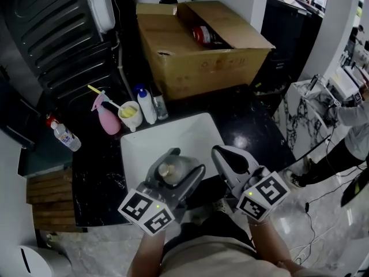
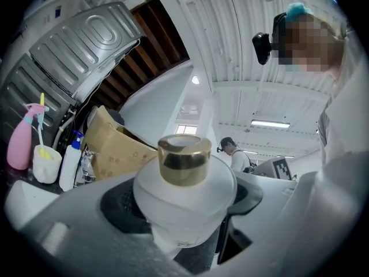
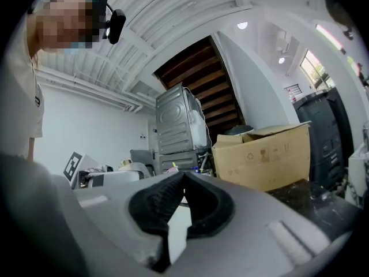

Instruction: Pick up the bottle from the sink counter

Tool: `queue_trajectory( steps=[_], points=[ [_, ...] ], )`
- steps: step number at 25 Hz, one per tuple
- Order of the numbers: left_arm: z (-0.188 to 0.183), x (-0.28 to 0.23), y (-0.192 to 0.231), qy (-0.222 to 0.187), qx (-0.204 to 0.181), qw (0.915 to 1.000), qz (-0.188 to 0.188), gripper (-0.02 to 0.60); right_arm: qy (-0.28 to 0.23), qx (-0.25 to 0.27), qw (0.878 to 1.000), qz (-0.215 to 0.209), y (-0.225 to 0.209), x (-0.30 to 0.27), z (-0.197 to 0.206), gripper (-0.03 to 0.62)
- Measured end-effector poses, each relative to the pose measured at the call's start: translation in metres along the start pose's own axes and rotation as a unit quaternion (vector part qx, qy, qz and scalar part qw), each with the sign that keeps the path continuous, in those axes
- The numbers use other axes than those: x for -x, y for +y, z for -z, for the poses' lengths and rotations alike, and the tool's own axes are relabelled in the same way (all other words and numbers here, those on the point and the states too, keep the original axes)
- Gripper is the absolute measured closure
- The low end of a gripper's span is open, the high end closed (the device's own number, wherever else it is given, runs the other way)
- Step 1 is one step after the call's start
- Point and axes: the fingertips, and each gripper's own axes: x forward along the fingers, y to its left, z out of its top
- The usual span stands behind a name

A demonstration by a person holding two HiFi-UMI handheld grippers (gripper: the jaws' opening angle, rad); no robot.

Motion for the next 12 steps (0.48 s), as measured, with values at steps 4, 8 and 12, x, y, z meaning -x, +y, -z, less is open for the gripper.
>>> queue_trajectory(
  steps=[4,8,12],
  points=[
    [0.003,0.004,0.004,0.006,0.006,0.9999,-0.007,0.236,0.001,0.002,1.0,0.003,0.001,0.002,0.0,0.591],
    [0.007,0.006,0.007,0.016,-0.003,0.9998,-0.006,0.235,0.019,0.013,1.0,-0.009,0.007,-0.003,0.007,0.591],
    [0.006,0.006,0.009,0.015,0.001,0.9999,-0.004,0.235,0.026,0.019,0.999,-0.016,0.012,-0.008,0.011,0.591]
  ],
)
